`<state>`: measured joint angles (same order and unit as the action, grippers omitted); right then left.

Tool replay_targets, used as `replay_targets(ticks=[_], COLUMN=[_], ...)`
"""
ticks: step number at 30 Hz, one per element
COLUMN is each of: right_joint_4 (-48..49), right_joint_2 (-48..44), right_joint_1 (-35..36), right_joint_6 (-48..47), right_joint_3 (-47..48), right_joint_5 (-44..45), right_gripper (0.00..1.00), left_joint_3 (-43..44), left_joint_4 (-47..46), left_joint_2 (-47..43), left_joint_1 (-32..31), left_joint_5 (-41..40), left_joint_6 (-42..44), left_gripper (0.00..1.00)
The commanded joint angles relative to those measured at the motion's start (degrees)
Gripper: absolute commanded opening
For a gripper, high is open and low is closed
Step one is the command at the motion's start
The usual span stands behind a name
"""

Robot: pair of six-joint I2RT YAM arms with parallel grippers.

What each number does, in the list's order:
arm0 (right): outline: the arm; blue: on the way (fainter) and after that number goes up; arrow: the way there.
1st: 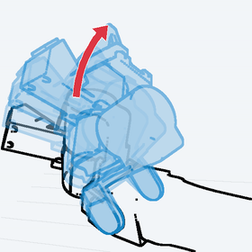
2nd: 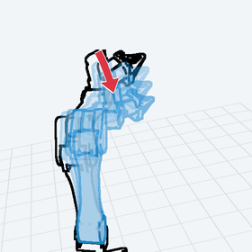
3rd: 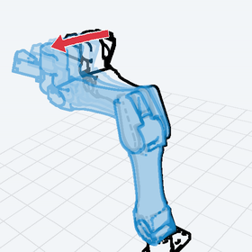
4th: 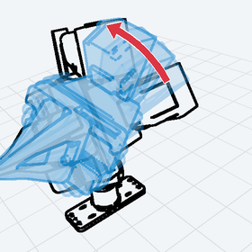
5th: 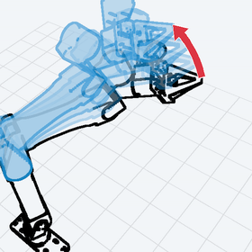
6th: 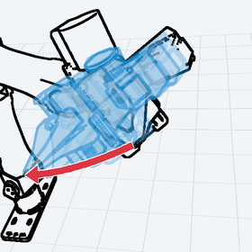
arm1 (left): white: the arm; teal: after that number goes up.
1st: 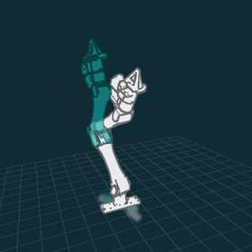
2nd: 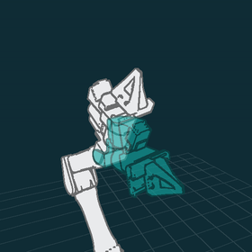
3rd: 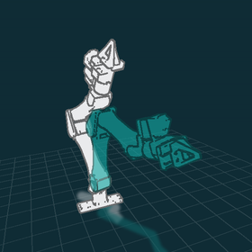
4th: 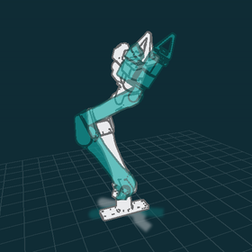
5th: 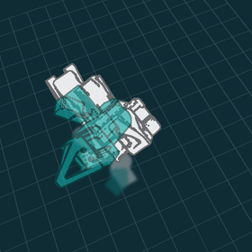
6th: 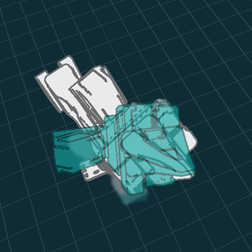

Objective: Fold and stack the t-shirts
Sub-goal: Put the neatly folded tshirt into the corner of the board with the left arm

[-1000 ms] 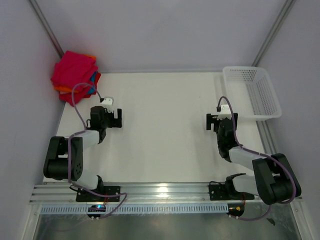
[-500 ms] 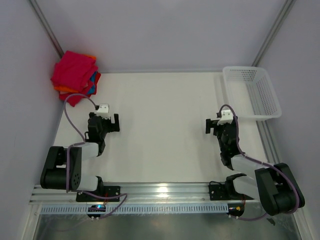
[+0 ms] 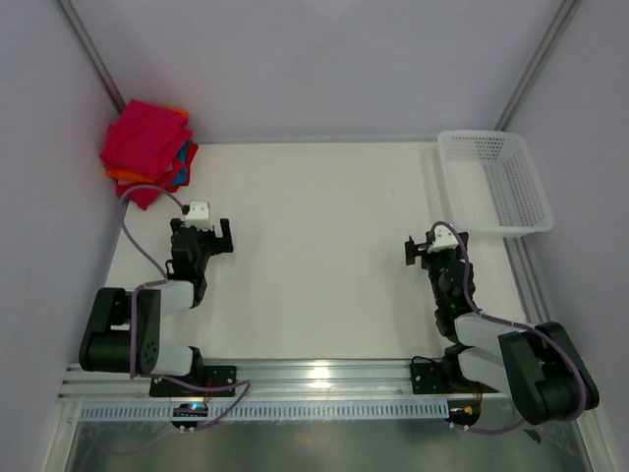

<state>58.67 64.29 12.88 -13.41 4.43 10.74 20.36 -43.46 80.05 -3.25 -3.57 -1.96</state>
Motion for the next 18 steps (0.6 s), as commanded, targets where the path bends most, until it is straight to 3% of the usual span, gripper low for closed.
replay_targets(ticks=[1,4,11,15,18], right_joint_4=[11.4,16.2,13.3,12.5,11.6], right_joint_2=[3.7,7.7,7.3,8.6,10.0], right_joint_1=[-0.2,-0.2,-0.1,-0.2,-0.2], right_joint_6=[-0.7,-0.2,0.8,3.6,3.7], right_joint_3=[-1.6,-1.5,-0.3,1.5,2.9], right_joint_5=[-1.8,0.2,2.9,10.4,12.2], right_gripper=[0.99,0.99,0.99,0.99,0.99], left_joint_3=[-1.6,-1.8,-2.3,-4.2,-3.9], left_joint_4=[-9.9,-9.3,-11.8,-17.9,-16.6], left_joint_2=[1.7,1.7,2.8,5.4,4.9], left_joint_1=[0.0,0.1,0.1,0.1,0.1], left_joint_5=[-0.5,-0.6,-2.3,-4.4,-4.3], left_joint_6=[-0.3,-0.5,-1.0,-1.8,-1.8], left_gripper=[0.99,0.99,0.99,0.99,0.99])
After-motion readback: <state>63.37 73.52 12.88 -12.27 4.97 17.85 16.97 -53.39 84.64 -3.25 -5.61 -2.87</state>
